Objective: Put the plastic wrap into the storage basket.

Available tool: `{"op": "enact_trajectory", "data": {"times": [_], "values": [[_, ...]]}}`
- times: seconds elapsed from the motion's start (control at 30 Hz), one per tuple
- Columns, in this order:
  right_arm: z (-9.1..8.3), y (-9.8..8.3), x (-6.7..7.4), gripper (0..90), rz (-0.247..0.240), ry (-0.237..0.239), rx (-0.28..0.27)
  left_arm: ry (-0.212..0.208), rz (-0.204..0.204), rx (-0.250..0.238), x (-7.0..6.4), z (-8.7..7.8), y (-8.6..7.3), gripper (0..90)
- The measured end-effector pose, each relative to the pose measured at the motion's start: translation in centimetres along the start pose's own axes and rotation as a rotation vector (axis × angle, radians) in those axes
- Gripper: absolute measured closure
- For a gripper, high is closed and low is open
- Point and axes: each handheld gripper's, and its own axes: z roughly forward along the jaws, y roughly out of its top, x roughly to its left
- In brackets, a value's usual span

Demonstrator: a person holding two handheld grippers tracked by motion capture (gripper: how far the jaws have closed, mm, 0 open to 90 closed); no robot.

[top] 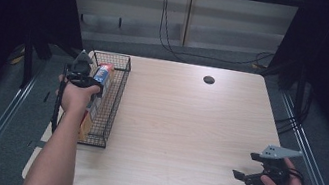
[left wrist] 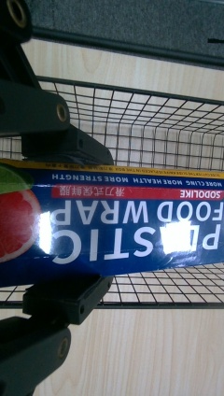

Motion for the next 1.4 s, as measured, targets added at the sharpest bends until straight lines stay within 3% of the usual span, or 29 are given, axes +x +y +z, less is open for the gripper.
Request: {"op": "enact_trajectory", "data": {"times": [0.17,0.43,0.77,1.0,1.2,1.4], "values": [[0.0,0.0,0.0,2.6,-0.005,0.002,0.001,0.003,-0.019,0.007,-0.2,0.9,0.0,43.3],[0.1,-0.1,0.0,2.6,-0.003,0.004,0.003,0.002,-0.01,0.03,-0.3,2.1,0.0,43.1],[0.2,-0.1,-0.1,2.6,-0.003,0.005,0.004,0.006,-0.025,0.024,-0.5,2.4,0.0,42.7],[0.2,-0.1,0.0,2.6,-0.001,0.004,0.003,0.018,0.003,0.027,-0.5,2.5,-0.1,41.3],[0.1,0.0,0.0,2.6,-0.002,0.004,0.004,0.002,0.008,0.018,-0.7,2.5,-0.1,38.7],[0.1,-0.1,-0.1,2.6,-0.002,0.003,0.004,-0.005,0.007,0.009,-0.9,2.2,-0.1,29.2]]}}
